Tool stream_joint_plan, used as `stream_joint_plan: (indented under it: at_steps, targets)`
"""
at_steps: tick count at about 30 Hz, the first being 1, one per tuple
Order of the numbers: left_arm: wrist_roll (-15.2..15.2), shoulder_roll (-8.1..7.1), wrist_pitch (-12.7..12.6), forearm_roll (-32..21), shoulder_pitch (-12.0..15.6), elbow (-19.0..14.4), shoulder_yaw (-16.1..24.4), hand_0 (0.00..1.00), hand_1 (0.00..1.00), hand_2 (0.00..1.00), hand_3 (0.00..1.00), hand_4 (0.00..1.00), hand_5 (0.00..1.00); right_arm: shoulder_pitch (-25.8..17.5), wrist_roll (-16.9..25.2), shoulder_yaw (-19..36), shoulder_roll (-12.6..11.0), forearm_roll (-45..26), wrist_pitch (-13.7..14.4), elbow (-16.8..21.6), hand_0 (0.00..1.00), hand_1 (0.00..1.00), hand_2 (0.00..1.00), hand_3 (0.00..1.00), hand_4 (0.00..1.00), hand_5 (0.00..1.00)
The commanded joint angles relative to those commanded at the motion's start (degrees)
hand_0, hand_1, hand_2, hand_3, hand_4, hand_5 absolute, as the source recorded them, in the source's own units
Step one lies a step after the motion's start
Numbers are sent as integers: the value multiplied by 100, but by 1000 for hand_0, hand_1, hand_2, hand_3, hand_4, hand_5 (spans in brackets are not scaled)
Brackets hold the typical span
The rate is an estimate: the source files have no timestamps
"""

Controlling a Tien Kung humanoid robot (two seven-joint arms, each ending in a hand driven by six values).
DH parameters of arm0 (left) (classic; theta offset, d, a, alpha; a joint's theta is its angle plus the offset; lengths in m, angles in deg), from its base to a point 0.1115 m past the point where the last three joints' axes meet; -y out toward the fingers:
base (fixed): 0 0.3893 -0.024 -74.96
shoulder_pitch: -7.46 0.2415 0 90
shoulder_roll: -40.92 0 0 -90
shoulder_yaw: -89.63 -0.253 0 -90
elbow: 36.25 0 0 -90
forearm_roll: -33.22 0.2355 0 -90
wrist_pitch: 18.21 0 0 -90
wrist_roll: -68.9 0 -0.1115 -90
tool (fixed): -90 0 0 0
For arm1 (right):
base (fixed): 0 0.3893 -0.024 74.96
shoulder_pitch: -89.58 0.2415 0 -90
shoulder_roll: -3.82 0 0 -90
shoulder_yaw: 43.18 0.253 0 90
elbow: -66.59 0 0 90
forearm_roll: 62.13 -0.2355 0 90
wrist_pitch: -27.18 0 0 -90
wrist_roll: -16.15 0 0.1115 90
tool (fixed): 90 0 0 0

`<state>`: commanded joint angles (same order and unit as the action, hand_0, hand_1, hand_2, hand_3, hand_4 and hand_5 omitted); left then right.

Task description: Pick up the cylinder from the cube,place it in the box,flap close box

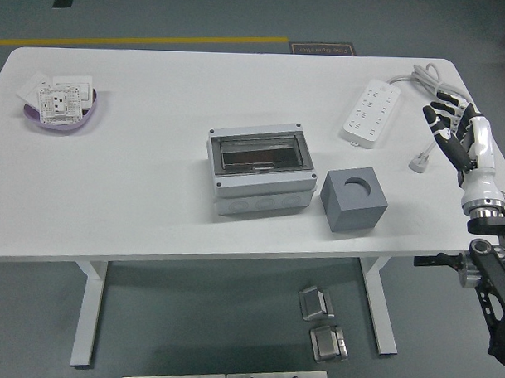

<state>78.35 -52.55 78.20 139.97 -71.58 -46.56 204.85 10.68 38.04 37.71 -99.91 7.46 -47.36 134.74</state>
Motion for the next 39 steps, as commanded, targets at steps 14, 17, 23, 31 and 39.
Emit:
stream_joint_plan:
  at_steps: [14,17,23,31,39]
  targets:
    - [-175,-33,-87,-1049,62,0,-692,662,650,563,588,490,42,-192,125,76,123,-901,-36,198,709,670,699,711,979,696]
    - [-218,-3,-133,-1240,56,0,-721,662,650,563,588,490,42,-235,183,72,161,-1096,-78,261,709,670,699,711,979,696]
    - [-273,66,-175,-1336,49,0,-711,662,642,562,588,490,42,-292,251,31,195,-1358,-161,445,698,664,694,696,973,710]
    - [-353,85,-230,-1686,-13,0,-1042,657,582,559,589,492,42,-368,262,22,149,-1431,-202,575,675,654,682,678,949,727]
    - [-414,45,-265,-1917,-87,0,-1260,657,590,560,590,494,43,-392,242,91,140,-1400,-194,593,675,650,682,678,943,732]
